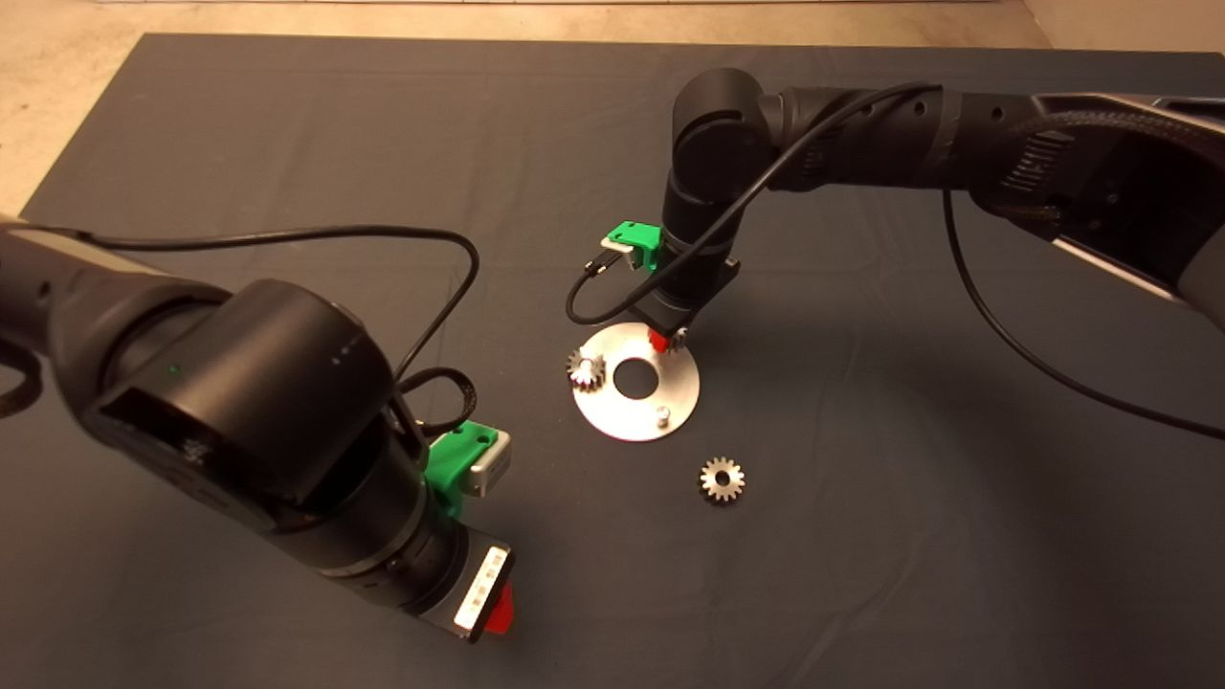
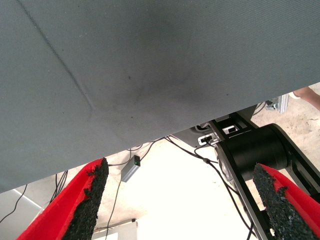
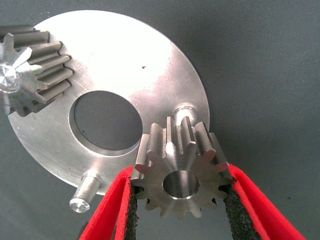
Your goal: Install three planetary gears onto the carrier pins
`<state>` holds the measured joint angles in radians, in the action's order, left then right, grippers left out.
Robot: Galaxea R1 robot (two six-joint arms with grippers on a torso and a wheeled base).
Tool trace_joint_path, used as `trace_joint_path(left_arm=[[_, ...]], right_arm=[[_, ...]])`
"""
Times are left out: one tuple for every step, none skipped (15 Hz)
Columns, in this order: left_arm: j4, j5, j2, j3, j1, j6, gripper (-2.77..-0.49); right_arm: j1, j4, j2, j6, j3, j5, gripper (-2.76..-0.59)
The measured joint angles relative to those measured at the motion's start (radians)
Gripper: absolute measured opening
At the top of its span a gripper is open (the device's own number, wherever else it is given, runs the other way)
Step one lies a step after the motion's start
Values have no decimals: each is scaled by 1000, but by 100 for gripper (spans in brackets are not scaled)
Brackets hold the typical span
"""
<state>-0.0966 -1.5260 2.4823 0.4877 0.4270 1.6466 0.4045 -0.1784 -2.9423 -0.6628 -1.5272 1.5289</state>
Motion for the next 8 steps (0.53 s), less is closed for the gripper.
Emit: trace_joint_path(left_arm=[[0,0,0,-1,0,6,-122],[0,0,0,-1,0,6,-122],[0,0,0,-1,0,6,-122],[0,0,0,-1,0,6,-122],[0,0,0,-1,0,6,-122],[0,0,0,-1,0,6,-122],[0,0,0,-1,0,6,-122],[0,0,0,-1,0,6,-122]], right_arm=[[0,-4,0,0,0,0,-231],[0,-7,0,0,0,0,-231],[0,-13,0,0,0,0,-231],[0,-19,0,0,0,0,-231],[0,-23,0,0,0,0,-231],[0,-28,0,0,0,0,-231],[0,-34,0,0,0,0,-231],[0,-35,0,0,0,0,-231]])
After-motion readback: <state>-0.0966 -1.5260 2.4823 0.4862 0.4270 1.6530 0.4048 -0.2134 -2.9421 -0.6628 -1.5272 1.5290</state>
